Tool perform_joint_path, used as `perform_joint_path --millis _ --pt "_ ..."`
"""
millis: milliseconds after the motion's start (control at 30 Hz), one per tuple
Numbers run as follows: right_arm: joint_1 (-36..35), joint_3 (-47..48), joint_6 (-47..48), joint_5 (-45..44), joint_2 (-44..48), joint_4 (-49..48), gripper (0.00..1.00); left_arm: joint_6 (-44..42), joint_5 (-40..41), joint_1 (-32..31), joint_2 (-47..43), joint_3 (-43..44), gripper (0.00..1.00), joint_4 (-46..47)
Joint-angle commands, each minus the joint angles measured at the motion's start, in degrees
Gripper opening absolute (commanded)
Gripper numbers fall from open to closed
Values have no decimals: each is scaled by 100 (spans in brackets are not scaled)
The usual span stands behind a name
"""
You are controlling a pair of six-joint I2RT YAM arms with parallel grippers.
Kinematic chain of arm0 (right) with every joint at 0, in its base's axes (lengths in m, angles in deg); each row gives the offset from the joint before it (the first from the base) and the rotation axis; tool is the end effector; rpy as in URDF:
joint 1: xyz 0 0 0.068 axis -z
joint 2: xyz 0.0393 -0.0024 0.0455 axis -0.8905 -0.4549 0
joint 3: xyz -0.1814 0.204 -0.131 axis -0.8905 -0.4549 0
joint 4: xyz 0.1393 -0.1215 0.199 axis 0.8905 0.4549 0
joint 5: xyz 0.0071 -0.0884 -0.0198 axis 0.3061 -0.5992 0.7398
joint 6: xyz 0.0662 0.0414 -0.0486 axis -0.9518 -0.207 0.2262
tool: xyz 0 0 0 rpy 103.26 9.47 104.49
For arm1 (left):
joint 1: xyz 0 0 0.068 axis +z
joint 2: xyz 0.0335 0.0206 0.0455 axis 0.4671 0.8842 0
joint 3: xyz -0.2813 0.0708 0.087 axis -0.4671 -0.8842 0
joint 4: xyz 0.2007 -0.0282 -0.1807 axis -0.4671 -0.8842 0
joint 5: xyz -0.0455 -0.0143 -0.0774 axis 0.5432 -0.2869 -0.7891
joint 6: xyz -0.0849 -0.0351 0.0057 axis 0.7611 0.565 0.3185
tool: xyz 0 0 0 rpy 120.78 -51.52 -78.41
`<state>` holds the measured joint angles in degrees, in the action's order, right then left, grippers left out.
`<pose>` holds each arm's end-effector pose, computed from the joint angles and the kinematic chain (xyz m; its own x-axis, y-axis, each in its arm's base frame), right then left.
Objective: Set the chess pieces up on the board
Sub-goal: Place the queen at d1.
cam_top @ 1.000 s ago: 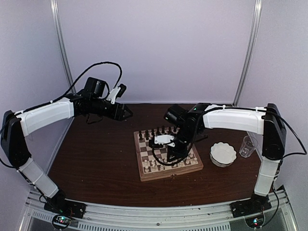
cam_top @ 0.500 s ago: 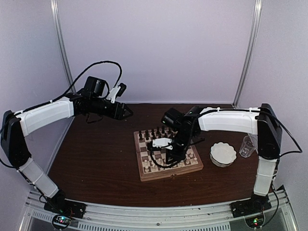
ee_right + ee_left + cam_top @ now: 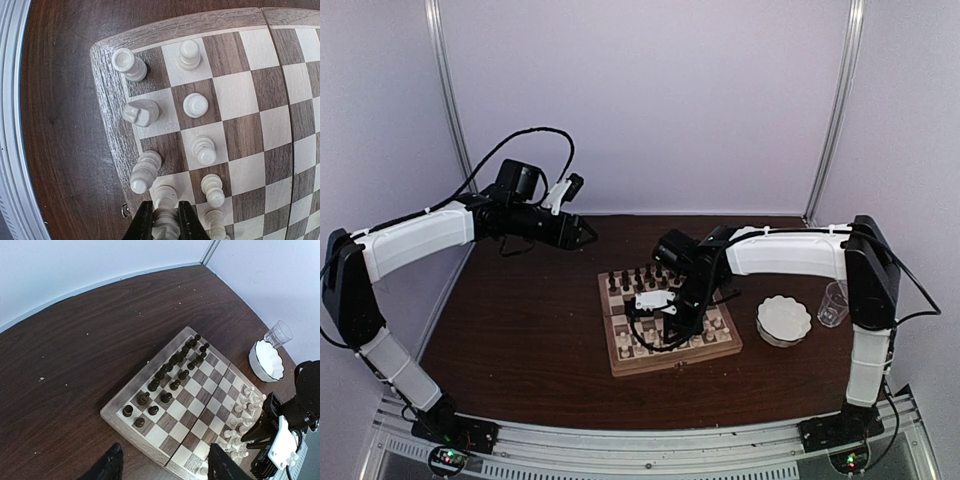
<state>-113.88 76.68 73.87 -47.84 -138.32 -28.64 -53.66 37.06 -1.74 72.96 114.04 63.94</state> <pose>0.2432 0.3500 0.1853 -0.0668 -0.9059 -0.4182 -0.9865 -0.0028 0.1637 0.3356 -0.2258 0.3065 -0.6850 0.1247 -0.7178 0.5634 0.7153 -0.4135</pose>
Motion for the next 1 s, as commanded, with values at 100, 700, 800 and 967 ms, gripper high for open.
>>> perform_joint_path --millis 100,700,800,967 --pt "-39 73 -62 -90 -56 -94 14 31 -114 -1 84 175 58 45" --pt "-39 75 -164 -120 45 -125 25 25 -133 -4 110 183 58 28" --pt "-43 109 -183 -94 111 -82 26 6 -125 -4 115 183 58 23" --pt "-29 302 -161 -258 485 209 30 -107 -32 -4 128 192 58 -10"
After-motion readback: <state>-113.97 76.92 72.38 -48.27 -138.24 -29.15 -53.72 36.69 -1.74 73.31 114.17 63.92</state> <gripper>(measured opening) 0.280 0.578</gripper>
